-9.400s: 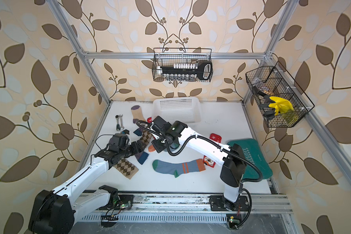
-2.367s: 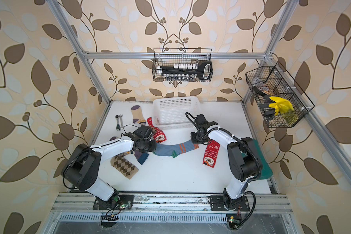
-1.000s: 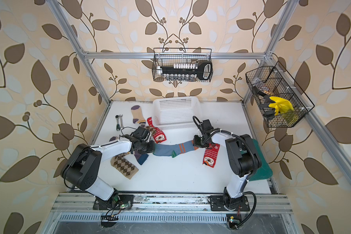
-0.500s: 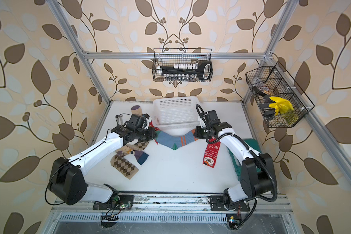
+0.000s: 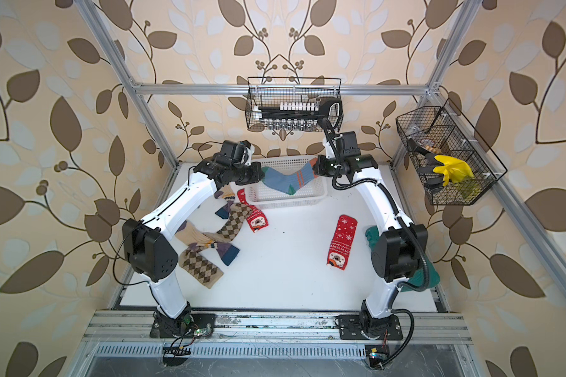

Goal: Place the socks together as a pair
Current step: Place a pair of socks in the bin.

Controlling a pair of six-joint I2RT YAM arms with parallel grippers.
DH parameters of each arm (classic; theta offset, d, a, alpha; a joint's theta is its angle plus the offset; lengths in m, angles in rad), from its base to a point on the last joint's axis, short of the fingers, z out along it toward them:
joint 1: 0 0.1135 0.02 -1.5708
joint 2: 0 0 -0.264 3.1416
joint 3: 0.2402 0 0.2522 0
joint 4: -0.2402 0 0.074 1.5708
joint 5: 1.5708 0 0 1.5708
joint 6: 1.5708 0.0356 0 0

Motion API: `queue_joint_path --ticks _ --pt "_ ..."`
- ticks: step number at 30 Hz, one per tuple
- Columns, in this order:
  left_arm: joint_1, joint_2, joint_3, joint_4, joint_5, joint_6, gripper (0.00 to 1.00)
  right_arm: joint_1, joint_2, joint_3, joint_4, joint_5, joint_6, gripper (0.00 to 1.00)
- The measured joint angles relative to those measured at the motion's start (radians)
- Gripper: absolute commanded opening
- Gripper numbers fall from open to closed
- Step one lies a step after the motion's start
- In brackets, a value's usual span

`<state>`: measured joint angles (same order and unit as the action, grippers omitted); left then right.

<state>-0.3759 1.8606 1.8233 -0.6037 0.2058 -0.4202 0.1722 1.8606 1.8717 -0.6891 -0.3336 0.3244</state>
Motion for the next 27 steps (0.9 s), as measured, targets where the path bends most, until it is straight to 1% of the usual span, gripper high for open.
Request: queue_joint_path --ticks 3,7,11,15,18,19,21,23,27 --pt "0.043 0.091 0.062 -0.008 0.008 0.001 0.0 -0.017 0.117 0.094 -0.011 -0.001 -0.001 0.0" --pt "0.093 0.195 0.092 -0.019 0.032 0.0 0.0 -0.034 0.278 0.2 -0.038 -0.008 -0.001 0.0" --pt "0.124 0.283 0.137 -0.04 0.052 0.002 0.0 -0.037 0.386 0.249 -0.055 -0.008 -0.005 0.0" --pt "0.129 0.337 0.159 -0.037 0.079 0.002 0.0 -0.037 0.426 0.253 -0.069 -0.007 -0.009 0.0" --pt "0.128 0.386 0.215 -0.041 0.091 0.002 0.0 -0.039 0.448 0.285 -0.078 -0.007 -0.012 0.0" --pt "0.127 0.402 0.237 -0.04 0.097 0.002 0.04 -0.04 0.455 0.301 -0.079 -0.007 -0.013 0.0" --pt "0.127 0.422 0.263 -0.039 0.101 0.003 0.06 -0.044 0.464 0.325 -0.078 -0.007 -0.016 0.0" --pt "0.127 0.426 0.266 -0.037 0.102 0.002 0.0 -0.049 0.465 0.329 -0.077 -0.007 -0.016 0.0" --pt "0.127 0.426 0.266 -0.024 0.1 0.002 0.0 -0.051 0.484 0.355 -0.076 -0.008 -0.015 0.0"
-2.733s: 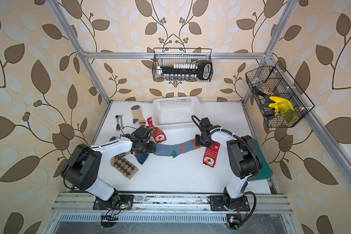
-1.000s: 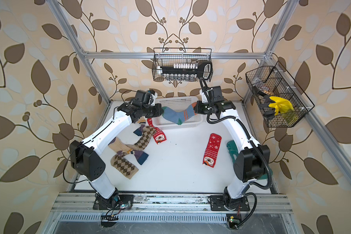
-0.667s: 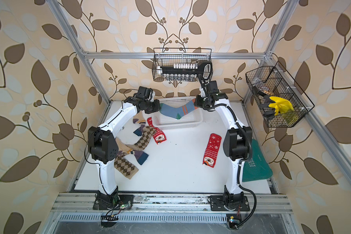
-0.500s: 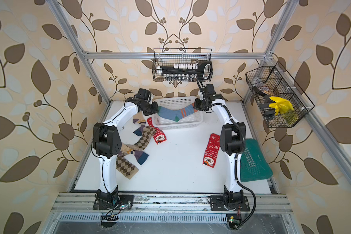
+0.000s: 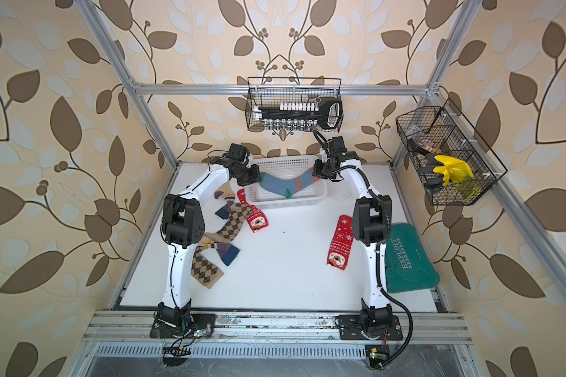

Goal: Place the socks together as a pair
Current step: Place a pair of socks in the bin.

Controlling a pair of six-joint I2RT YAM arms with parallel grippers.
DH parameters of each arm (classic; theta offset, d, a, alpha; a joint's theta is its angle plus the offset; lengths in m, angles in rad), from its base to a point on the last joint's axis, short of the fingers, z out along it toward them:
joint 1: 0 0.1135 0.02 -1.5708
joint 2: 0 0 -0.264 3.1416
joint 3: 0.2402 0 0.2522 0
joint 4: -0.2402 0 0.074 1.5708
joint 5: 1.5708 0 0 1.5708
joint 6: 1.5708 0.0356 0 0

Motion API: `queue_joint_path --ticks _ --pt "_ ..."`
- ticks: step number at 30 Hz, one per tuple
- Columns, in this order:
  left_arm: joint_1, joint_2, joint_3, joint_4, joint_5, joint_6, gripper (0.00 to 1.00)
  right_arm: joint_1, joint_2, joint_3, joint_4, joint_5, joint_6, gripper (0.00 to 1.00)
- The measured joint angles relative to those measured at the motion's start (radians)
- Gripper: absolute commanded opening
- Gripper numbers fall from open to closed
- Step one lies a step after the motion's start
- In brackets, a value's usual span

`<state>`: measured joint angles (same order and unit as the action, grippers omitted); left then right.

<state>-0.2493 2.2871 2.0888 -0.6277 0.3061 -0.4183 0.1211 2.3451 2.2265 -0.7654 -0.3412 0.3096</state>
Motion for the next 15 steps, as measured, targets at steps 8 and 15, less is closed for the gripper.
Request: queue_joint_path --ticks 8,15 --pt "0.0 0.04 0.095 0.02 -0.007 0.0 0.01 -0.004 0.05 0.071 0.016 -0.001 0.004 0.01" --pt "0.0 0.065 0.09 0.024 -0.026 0.002 0.47 -0.013 0.07 0.076 0.028 -0.008 0.013 0.26"
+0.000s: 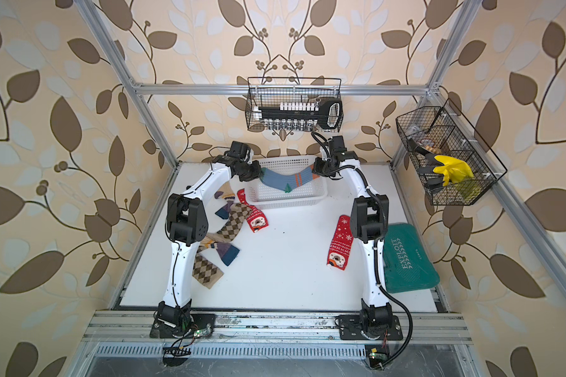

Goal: Place the socks together as a pair
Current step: Place a pair of socks in the bin, then move the sock to the center of the board.

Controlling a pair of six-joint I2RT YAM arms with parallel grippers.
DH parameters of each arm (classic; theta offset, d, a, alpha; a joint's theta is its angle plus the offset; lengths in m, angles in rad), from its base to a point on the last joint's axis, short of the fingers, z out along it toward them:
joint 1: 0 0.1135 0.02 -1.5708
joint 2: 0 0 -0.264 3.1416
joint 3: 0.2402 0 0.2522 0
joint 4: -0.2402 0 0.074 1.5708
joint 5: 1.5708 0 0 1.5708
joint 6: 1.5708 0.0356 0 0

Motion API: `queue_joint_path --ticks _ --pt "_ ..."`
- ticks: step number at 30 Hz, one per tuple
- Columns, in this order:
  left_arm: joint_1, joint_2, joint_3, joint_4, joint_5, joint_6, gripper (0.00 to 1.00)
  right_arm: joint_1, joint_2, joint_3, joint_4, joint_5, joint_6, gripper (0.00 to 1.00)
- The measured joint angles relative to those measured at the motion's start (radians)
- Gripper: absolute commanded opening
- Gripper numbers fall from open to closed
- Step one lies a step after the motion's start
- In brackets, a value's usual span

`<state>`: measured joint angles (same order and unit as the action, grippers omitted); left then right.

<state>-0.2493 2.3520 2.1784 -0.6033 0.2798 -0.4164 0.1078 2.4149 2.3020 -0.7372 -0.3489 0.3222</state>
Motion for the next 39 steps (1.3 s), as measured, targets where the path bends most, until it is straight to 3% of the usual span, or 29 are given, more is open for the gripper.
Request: queue_joint_path --ticks 3,10,18,22,25,32,35,39 --pt "0.0 -0.011 -0.048 0.045 -0.003 -0.002 0.54 -0.003 0.001 0.0 0.003 -0.007 0.006 0.33" --pt "-0.007 -0.22 -0.376 0.225 -0.001 -0.001 0.6 -0.005 -0.106 -0.13 0.024 -0.03 0.014 0.44" --pt "-0.014 -0.587 -0.623 0.3 -0.036 -0.002 0.64 0.014 -0.556 -0.447 0.065 -0.024 0.013 0.49" --pt "-0.032 -0.766 -0.834 0.334 -0.057 -0.01 0.65 0.079 -0.809 -0.7 0.099 0.021 0.003 0.48" --pt "-0.076 -0.835 -1.014 0.347 -0.081 -0.016 0.65 0.145 -0.915 -0.887 0.099 0.066 -0.011 0.47" --pt "-0.194 -0.871 -1.32 0.326 -0.109 -0.043 0.65 0.192 -1.032 -1.285 0.063 0.197 -0.014 0.44" --pt "-0.237 -0.929 -1.365 0.315 -0.127 -0.063 0.65 0.225 -1.063 -1.348 0.053 0.224 0.004 0.43" --pt "-0.256 -0.977 -1.358 0.303 -0.168 -0.082 0.64 0.38 -1.05 -1.333 0.072 0.269 0.042 0.42"
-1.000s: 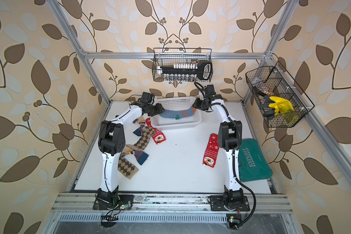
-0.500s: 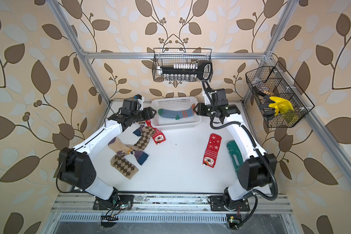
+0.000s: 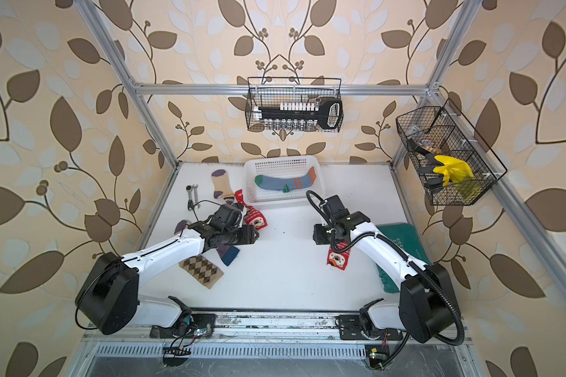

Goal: Place the socks together as a pair
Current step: Move the sock to the center of the board.

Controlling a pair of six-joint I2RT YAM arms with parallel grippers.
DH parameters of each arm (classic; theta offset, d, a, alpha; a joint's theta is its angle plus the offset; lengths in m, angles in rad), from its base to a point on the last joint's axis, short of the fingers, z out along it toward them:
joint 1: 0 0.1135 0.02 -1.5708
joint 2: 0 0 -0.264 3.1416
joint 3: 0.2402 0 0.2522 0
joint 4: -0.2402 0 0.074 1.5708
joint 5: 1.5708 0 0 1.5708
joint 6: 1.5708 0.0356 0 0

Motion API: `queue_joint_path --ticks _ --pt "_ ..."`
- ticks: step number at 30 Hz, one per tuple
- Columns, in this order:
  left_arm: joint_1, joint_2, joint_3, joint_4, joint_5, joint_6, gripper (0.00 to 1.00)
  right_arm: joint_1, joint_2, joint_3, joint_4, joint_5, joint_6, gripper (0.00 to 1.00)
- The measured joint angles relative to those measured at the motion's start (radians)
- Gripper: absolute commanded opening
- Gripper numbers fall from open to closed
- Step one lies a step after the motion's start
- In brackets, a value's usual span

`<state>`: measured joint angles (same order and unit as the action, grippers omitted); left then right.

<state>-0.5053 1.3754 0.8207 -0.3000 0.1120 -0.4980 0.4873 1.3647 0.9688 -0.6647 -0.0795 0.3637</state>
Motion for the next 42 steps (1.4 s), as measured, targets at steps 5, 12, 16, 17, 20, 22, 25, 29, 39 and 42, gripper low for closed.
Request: queue_joint_path --ticks 5,12,16,17,20,22,25,29,39,42 --pt "0.001 -0.03 -0.031 -0.048 -0.069 -0.016 0.64 0.194 0.076 0.048 0.065 0.018 0.061 0.41" --pt "0.001 -0.217 -0.111 -0.133 -0.157 -0.06 0.63 0.299 0.308 0.141 0.192 -0.037 0.112 0.4" --pt "0.001 -0.184 -0.112 -0.154 -0.169 -0.079 0.63 0.319 0.38 0.203 0.246 -0.091 0.116 0.4" --pt "0.0 -0.153 -0.114 -0.152 -0.165 -0.086 0.63 0.32 0.387 0.214 0.261 -0.102 0.116 0.4" --pt "0.0 -0.067 -0.133 -0.14 -0.147 -0.108 0.63 0.319 0.389 0.219 0.292 -0.127 0.115 0.4" --pt "-0.008 -0.019 -0.142 -0.138 -0.135 -0.116 0.63 0.319 0.389 0.218 0.3 -0.135 0.114 0.4" --pt "-0.048 0.049 -0.126 -0.136 -0.13 -0.127 0.63 0.306 0.368 0.192 0.318 -0.148 0.114 0.4" --pt "-0.143 0.156 -0.031 -0.117 -0.139 -0.149 0.62 0.231 0.293 0.097 0.352 -0.196 0.113 0.4" --pt "-0.393 0.314 0.137 -0.047 -0.145 -0.225 0.6 0.094 0.228 0.021 0.37 -0.281 0.112 0.4" --pt "-0.429 0.27 0.135 -0.069 -0.153 -0.245 0.61 0.093 0.228 0.02 0.379 -0.307 0.116 0.4"
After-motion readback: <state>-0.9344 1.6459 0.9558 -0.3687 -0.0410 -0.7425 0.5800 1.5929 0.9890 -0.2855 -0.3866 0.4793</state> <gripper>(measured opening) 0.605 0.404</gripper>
